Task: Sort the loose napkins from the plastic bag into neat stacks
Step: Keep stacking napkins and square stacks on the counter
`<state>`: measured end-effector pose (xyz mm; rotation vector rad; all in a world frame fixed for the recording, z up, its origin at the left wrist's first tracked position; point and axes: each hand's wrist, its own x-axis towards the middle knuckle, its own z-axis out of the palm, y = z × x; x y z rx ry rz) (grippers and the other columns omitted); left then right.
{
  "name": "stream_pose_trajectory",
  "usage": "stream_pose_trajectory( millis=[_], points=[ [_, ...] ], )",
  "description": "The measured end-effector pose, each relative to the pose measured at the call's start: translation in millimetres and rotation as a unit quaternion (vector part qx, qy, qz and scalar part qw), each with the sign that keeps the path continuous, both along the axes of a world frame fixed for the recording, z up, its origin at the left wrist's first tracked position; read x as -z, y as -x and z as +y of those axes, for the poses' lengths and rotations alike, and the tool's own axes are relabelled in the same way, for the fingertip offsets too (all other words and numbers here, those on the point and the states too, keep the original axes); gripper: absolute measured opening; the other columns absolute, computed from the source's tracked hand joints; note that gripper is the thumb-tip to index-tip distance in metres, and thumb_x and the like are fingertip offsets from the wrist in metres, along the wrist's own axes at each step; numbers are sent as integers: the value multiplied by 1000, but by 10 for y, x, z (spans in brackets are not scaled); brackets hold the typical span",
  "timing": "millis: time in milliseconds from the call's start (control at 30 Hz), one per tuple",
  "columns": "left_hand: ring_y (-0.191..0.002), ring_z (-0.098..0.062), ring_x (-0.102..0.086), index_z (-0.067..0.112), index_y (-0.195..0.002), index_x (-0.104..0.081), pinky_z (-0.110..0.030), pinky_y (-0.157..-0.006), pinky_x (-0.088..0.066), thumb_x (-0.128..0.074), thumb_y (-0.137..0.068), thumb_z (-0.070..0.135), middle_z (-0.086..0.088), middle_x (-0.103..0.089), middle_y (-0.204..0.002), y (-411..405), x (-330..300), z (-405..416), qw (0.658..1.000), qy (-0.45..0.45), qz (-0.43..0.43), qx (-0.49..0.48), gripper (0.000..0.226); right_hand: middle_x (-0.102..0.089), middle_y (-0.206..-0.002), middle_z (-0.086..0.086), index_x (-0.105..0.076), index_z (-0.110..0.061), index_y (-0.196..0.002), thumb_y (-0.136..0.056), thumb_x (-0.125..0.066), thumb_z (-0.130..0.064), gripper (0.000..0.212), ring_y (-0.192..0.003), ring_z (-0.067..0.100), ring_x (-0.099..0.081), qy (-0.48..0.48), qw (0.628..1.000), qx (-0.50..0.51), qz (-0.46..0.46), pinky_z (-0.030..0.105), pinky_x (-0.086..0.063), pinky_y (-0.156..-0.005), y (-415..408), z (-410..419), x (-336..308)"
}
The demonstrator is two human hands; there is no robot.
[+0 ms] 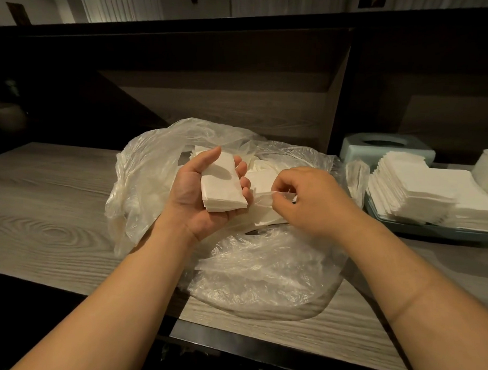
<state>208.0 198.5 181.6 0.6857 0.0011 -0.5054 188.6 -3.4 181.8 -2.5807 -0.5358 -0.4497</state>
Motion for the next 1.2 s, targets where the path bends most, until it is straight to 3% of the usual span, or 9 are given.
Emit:
stream_pose_trajectory(
  millis=[167, 333, 400, 500, 600, 667, 867, 1000, 1200],
  points=[
    [-77, -21, -60, 11, -124, -59, -32, -69, -55, -70, -80, 33, -5, -65, -101, 8, -13, -12, 1000, -3, -1, -10, 50, -60, -65, -5, -63, -12, -68, -76, -54, -19, 13, -61, 9, -52, -241, 963, -90, 85, 24, -42, -60, 96, -5, -102],
    [-82, -25, -70, 6, -120, -66, -38, -91, -53, -69, -84, 35, -10, -68, -104, 60, -32, -50, 999, -30, -8, 9, 46, -60, -71, 9, -52, -3, -69, -72, -44, -5, 9, -65, 16, -62, -539, 723, -329, 281, 27, -51, -61, 253, -44, -323],
    [-86, -27, -72, 5, -115, -71, -42, -88, -58, -67, -86, 39, -12, -69, -109, 95, -32, -68, 997, -57, -20, 43, 45, -59, -70, 10, -58, -7, -67, -78, -49, -12, 15, -63, 14, -63, -568, 697, -334, 283, 25, -53, -60, 280, -28, -342],
    [-81, -27, -75, 6, -92, -81, -41, -81, -62, -63, -86, 43, -12, -75, -96, 126, -30, -97, 990, -116, -27, 71, 41, -60, -64, -2, -66, -14, -61, -83, -60, -17, 22, -53, 3, -57, -552, 778, -185, 234, 14, -46, -53, 263, 29, -282],
    [-89, -31, -73, 9, -104, -81, -48, -100, -53, -63, -88, 48, -14, -76, -102, 160, -14, -140, 980, -144, -39, 134, 46, -58, -63, -1, -68, -16, -74, -97, -58, -13, 25, -55, 12, -50, -464, 856, -98, 207, 21, -39, -47, 182, 116, -203],
    [-86, -33, -74, 8, -102, -80, -50, -93, -57, -60, -89, 51, -15, -75, -97, 164, 7, -166, 976, -148, -53, 153, 50, -58, -62, 0, -67, -14, -81, -99, -61, -16, 19, -51, 12, -49, -422, 887, -35, 186, 21, -39, -44, 153, 162, -172],
    [-97, -37, -72, 7, -115, -77, -53, -95, -55, -70, -75, 69, -20, -73, -112, 152, 46, -136, 973, -151, -68, 160, 75, -69, -74, 5, -68, -13, -93, -98, -64, -13, 7, -48, 29, -58, -402, 902, 22, 154, 28, -45, -38, 146, 201, -118],
    [-94, -34, -74, 6, -114, -78, -50, -89, -59, -96, -60, 28, -19, -73, -110, 174, 49, -137, 975, -157, -85, 135, 61, -70, -94, 3, -66, -26, -98, -98, -65, -16, 10, -79, 28, -70, -392, 911, 43, 120, 44, -61, -57, 127, 215, -95],
    [-87, -34, -73, 0, -115, -68, -46, -78, -63, -59, -80, 21, -18, -72, -105, 67, 6, -93, 990, -126, -32, 60, 42, -55, -101, -11, -54, -30, -110, -97, -53, -8, 26, -87, 3, -53, -302, 951, 38, -52, 18, -42, -74, 56, 136, -5]
  ],
)
